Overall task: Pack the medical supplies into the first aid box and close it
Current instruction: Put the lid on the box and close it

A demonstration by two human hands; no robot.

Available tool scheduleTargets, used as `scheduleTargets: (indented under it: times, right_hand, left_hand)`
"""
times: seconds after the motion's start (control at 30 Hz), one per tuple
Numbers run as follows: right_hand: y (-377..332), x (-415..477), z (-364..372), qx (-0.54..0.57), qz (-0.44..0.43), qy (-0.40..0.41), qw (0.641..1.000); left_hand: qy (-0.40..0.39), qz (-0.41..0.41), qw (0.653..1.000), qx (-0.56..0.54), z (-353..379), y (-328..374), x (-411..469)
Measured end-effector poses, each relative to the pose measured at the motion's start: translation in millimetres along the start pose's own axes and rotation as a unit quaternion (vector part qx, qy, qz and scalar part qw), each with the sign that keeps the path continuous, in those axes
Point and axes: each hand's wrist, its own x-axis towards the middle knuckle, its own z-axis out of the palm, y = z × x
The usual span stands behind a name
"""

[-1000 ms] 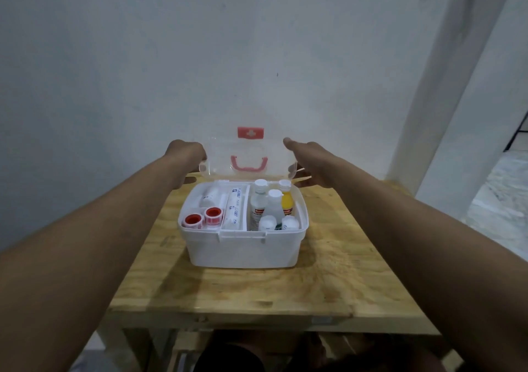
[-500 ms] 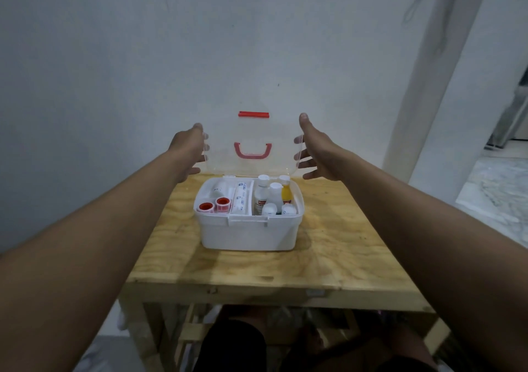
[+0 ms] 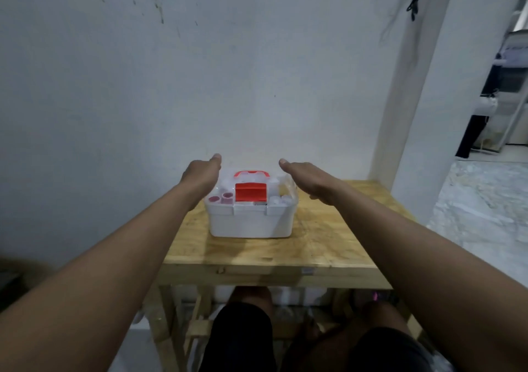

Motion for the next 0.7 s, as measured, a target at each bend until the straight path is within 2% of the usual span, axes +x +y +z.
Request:
scheduleTargets:
  times: [0.07,0.2,0.4,0.53,0.7]
  right_hand:
    - [5,-3,5,-0.04,-0.038,0.013,0.998]
    - [16,-12,14,-0.099,-0.055,0.03,0.993]
    - [21,-20,25,-0.111,-0.063,0.033,0.991]
    - [18,-20,27,-0.133,-0.062,0.041,0.988]
    - [24,-22,36,-0.144,-0.076,0.045,0.986]
  left_hand:
    - [0.0,0.027,0.998,0.054,3,-3,-12]
    - [-0.046,0.117,0.983,0.132,7,-18,-23]
    - [-0.054,0.136,0.983,0.114,1,-32,-20]
    - [-0.09,0.148,0.97,0.171,-3,-44,-17]
    - [-0.052,0.194,0.958,0.203,5,-56,-21]
